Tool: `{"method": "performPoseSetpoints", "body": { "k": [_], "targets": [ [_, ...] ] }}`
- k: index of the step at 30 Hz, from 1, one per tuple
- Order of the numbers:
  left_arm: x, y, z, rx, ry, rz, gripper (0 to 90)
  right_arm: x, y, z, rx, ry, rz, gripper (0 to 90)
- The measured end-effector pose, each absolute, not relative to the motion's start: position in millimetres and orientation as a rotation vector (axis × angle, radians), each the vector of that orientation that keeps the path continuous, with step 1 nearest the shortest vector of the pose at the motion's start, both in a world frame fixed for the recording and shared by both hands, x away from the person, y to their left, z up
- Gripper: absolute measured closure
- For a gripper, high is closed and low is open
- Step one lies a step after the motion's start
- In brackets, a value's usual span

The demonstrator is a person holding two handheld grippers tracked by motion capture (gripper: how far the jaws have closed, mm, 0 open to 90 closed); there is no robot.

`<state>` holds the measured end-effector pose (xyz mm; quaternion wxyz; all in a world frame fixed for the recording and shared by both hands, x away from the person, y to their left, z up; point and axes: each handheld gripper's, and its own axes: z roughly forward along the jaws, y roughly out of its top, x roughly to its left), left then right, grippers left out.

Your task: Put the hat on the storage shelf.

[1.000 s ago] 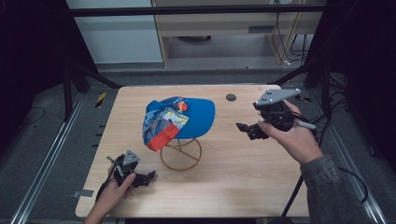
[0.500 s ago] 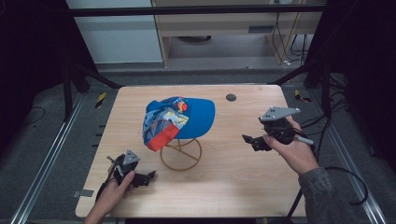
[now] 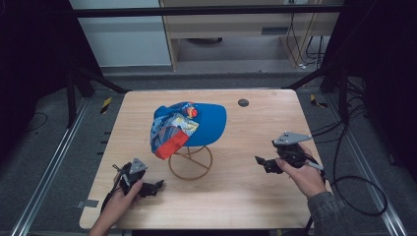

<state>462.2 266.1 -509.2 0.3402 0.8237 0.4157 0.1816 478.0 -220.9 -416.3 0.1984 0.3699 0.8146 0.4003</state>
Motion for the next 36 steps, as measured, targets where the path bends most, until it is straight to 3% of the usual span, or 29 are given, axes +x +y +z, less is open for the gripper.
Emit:
{"method": "performPoseSetpoints", "body": {
  "k": [17, 36],
  "targets": [
    [462.2, 266.0, -509.3, 2.143, 1.082, 0.474, 0.0, 471.6, -204.1, -474.4, 1.093, 2.349, 1.095, 14.0],
    [462.1, 266.0, -509.3, 2.143, 1.083, 0.474, 0.0, 472.3, -191.7, -496.2, 1.133, 2.302, 1.120, 13.8]
  ]
}}
